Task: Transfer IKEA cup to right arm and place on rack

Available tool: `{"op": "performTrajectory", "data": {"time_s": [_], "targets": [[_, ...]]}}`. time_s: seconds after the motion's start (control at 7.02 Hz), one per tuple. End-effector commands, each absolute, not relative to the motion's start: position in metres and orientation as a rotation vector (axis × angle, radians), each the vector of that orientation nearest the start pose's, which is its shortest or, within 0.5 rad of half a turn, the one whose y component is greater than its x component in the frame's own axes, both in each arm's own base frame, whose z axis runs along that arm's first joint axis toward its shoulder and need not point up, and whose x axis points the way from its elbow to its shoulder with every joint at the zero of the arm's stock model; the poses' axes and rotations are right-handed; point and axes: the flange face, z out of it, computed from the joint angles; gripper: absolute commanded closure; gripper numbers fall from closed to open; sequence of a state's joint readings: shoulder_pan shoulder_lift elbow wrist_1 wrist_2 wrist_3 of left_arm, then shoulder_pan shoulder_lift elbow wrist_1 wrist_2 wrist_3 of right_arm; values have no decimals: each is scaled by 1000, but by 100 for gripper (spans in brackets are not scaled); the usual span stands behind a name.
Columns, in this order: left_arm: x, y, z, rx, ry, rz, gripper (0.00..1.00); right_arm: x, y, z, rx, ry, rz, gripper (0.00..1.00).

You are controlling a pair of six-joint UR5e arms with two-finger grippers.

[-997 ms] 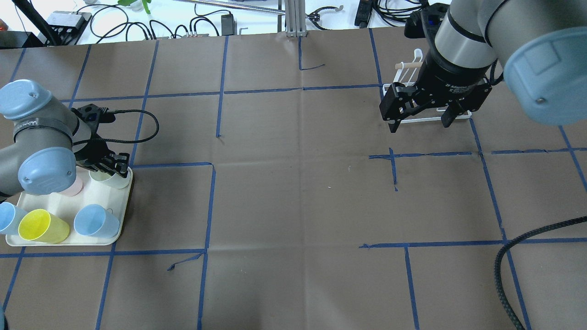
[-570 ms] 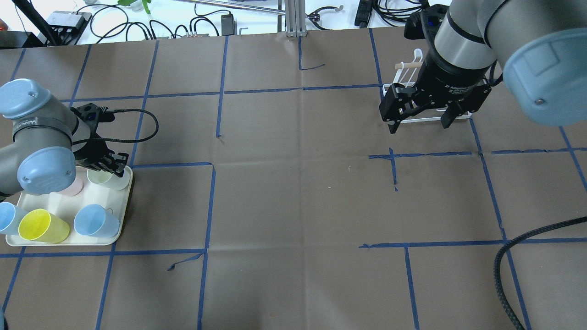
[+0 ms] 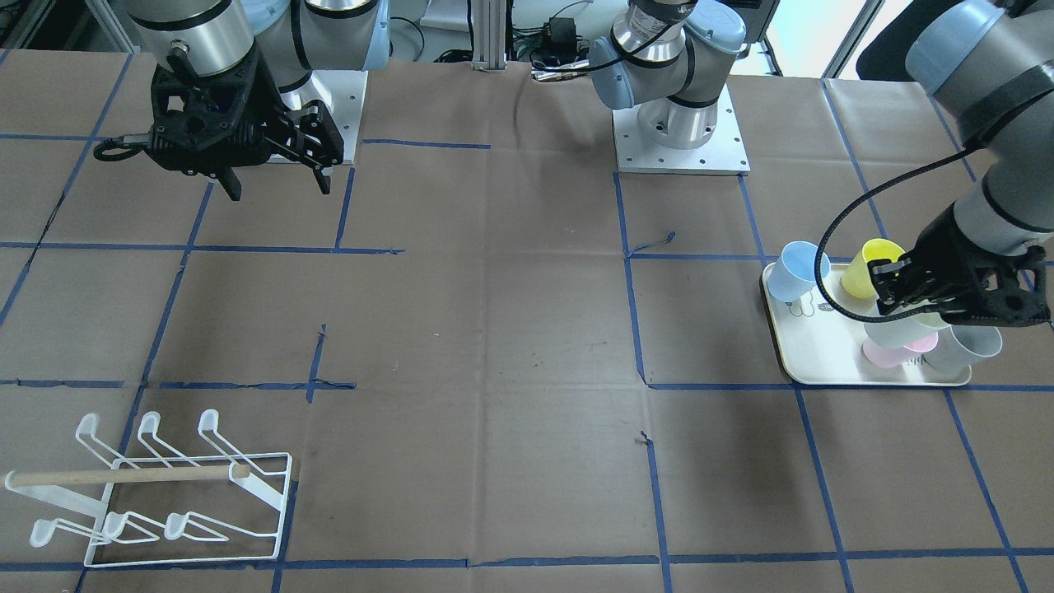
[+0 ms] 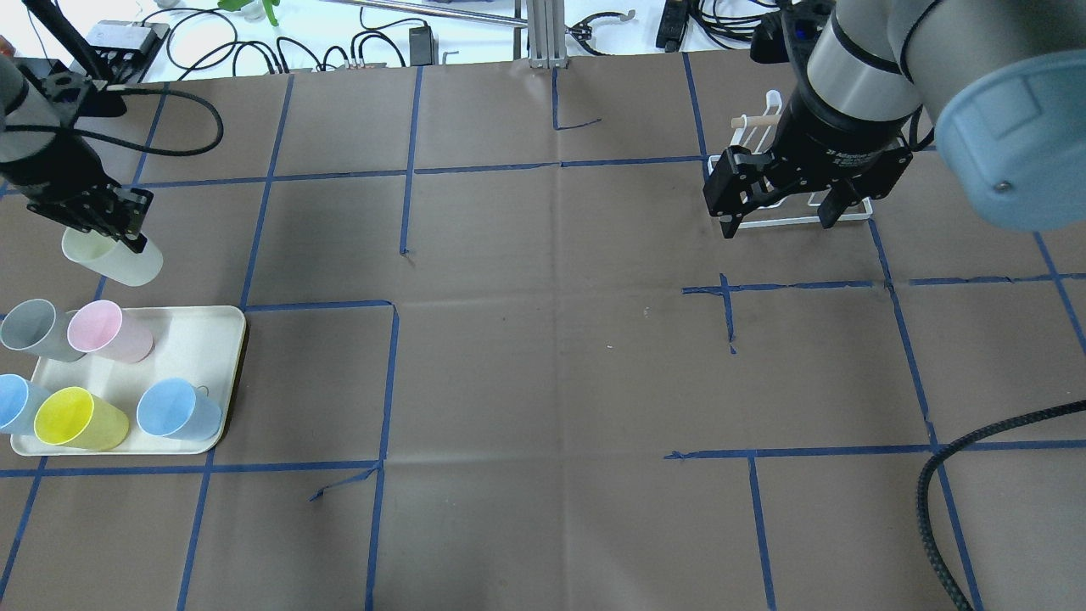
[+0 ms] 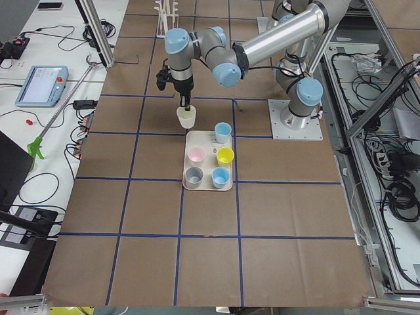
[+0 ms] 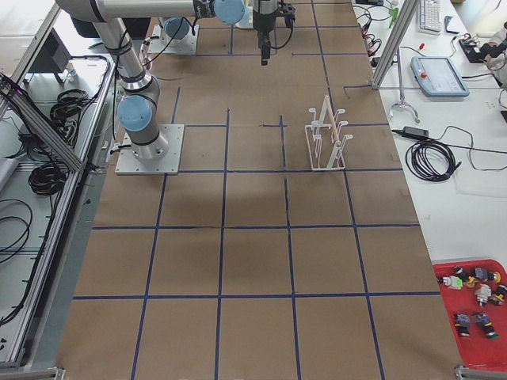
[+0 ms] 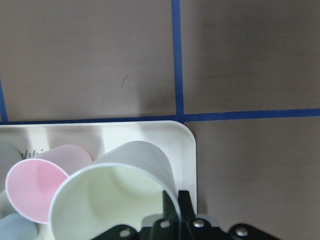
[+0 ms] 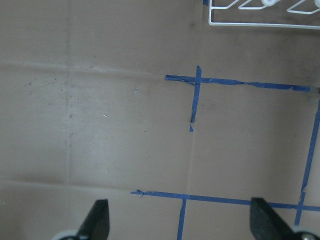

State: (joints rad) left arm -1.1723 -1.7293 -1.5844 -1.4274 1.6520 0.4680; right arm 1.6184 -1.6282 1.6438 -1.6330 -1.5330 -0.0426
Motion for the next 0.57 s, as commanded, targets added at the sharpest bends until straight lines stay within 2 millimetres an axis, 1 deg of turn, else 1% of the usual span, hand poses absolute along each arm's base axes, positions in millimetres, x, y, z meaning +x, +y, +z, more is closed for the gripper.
{"op": "performTrajectory", "data": {"time_s": [0.0, 0.14, 0.28, 0.43], "targets": [[77, -571, 475, 171, 3074, 72, 100, 161, -483, 498, -131, 3073, -363, 0], [71, -577, 474, 194, 3074, 56, 100, 163, -488, 508, -59, 3032, -526, 0], [64, -589, 463, 226, 3069, 39, 100, 176, -489, 506, 37, 2881, -628, 0], [44, -609, 456, 288, 3083, -95, 100, 192, -487, 498, 151, 2654, -650, 0]]}}
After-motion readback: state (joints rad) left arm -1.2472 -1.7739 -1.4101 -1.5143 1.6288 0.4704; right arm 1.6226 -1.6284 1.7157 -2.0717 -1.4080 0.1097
